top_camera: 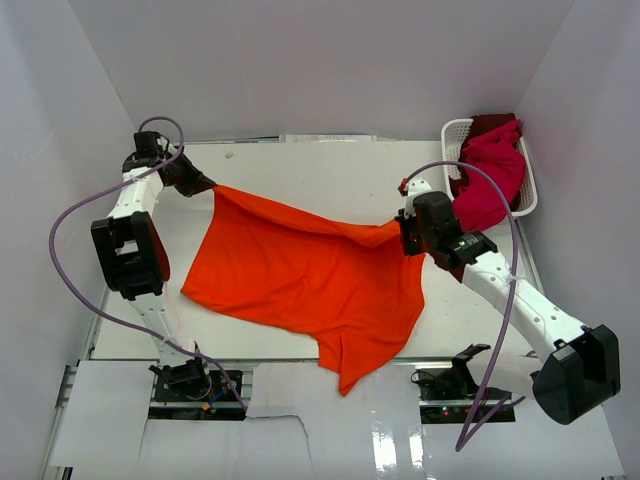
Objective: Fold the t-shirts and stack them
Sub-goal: Fold the flattened tshirt in 1/3 of the way
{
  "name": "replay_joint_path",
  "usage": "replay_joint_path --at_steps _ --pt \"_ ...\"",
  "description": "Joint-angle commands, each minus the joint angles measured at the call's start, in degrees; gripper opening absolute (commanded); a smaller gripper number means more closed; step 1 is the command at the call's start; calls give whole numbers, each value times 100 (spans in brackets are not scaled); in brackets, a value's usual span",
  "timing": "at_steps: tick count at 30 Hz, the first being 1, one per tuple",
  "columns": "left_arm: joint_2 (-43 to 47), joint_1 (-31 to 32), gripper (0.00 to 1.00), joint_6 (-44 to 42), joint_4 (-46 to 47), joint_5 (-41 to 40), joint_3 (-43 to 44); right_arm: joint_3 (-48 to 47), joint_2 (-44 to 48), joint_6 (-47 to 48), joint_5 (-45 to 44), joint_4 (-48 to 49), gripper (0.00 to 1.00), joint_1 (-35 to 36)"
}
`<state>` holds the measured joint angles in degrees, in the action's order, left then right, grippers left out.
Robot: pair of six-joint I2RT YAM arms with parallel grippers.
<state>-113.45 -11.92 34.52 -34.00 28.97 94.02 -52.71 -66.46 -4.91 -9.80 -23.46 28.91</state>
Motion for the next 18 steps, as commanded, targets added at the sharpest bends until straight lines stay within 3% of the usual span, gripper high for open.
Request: replay_joint_path --at_steps 1,6,18 --pt "446 -38 0 -69 139 91 -85 77 63 -160 -206 140 8 62" --pt "333 -38 0 -42 165 65 11 -335 -401 -28 -514 202 8 -7" --pt "60 -38 0 63 113 -14 433 -2190 -2633 438 382 571 8 -860"
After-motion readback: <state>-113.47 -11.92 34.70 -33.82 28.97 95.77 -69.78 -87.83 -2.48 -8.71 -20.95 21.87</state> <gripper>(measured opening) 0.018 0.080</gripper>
